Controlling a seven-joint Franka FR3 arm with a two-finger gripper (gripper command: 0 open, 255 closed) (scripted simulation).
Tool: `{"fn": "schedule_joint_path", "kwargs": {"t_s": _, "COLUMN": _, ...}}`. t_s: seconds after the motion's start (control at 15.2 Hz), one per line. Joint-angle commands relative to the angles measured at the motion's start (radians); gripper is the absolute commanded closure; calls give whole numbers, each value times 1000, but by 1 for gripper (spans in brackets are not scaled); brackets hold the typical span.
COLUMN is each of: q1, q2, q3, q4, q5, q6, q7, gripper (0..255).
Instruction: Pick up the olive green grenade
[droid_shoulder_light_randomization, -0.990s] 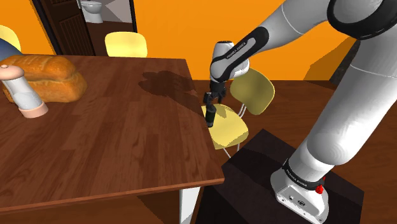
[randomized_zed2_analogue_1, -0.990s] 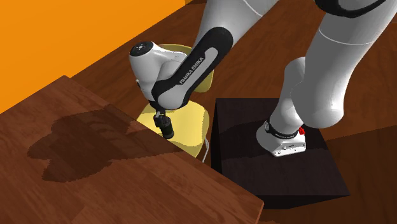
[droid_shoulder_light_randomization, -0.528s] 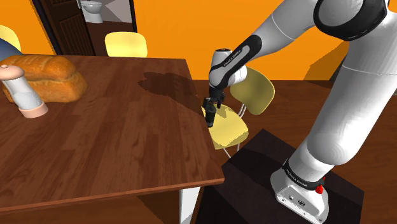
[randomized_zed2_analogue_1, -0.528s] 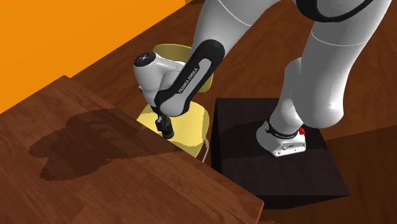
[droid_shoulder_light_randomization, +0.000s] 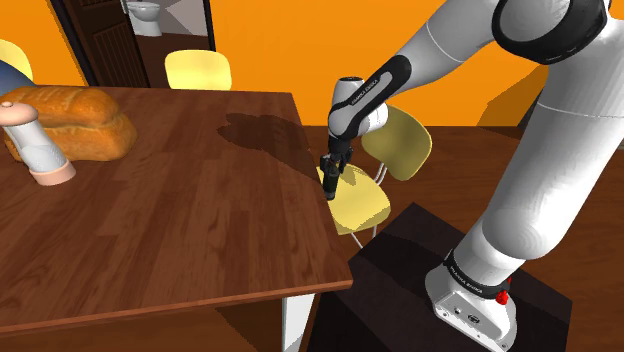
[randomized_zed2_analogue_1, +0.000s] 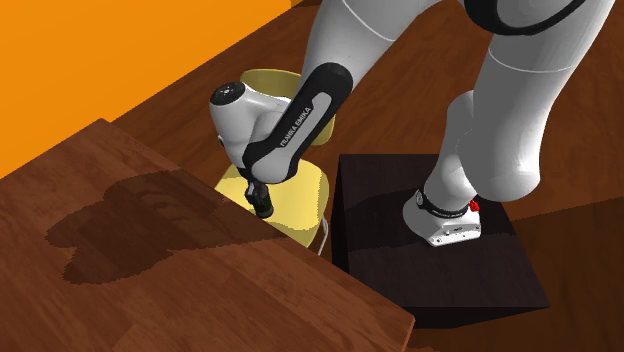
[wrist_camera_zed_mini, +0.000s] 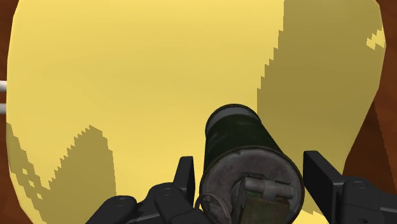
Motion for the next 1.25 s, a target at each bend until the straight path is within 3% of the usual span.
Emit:
{"fn": "schedule_joint_path", "kwargs": {"t_s": 0.0, "q1": 0, "q2": 2, "q3": 0, "q4": -1, "q5": 0, "q6": 0, "q7": 0, "gripper": 255}}
{"fn": "schedule_joint_path", "kwargs": {"t_s": 1.19, "q1": 1, "q2": -164, "q3": -2, "q4": 36, "q5": -12, "q6": -203, "q7": 8, "gripper": 255}}
